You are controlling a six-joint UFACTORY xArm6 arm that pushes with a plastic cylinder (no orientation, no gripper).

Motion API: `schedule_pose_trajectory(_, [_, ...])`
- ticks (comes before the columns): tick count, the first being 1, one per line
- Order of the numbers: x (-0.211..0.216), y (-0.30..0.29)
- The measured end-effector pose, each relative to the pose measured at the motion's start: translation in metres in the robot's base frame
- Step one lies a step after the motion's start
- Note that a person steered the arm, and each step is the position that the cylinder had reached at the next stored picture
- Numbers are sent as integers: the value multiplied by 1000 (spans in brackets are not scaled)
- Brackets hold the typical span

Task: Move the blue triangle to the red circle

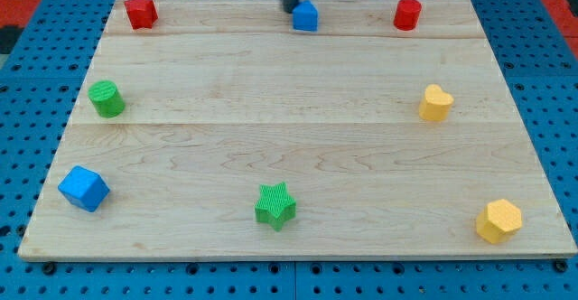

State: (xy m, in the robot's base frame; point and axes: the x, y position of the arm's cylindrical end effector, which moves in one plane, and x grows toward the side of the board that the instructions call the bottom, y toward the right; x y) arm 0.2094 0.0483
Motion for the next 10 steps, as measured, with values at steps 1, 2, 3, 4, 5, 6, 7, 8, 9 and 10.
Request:
schedule_pose_trajectory(1, [11, 72])
schedule_pose_trajectory(2, [8, -15])
schedule_pose_trajectory(3, [0, -88])
schedule_pose_trajectory(4, [21, -107])
schedule_pose_trajectory(5, [47, -73])
schedule_pose_trajectory(6, [36, -31])
schedule_pose_trajectory(7, [28, 34])
schedule_pose_trajectory(8, [31, -18])
schedule_pose_trajectory(9, [65, -39])
schedule_pose_trajectory(10, [78, 12])
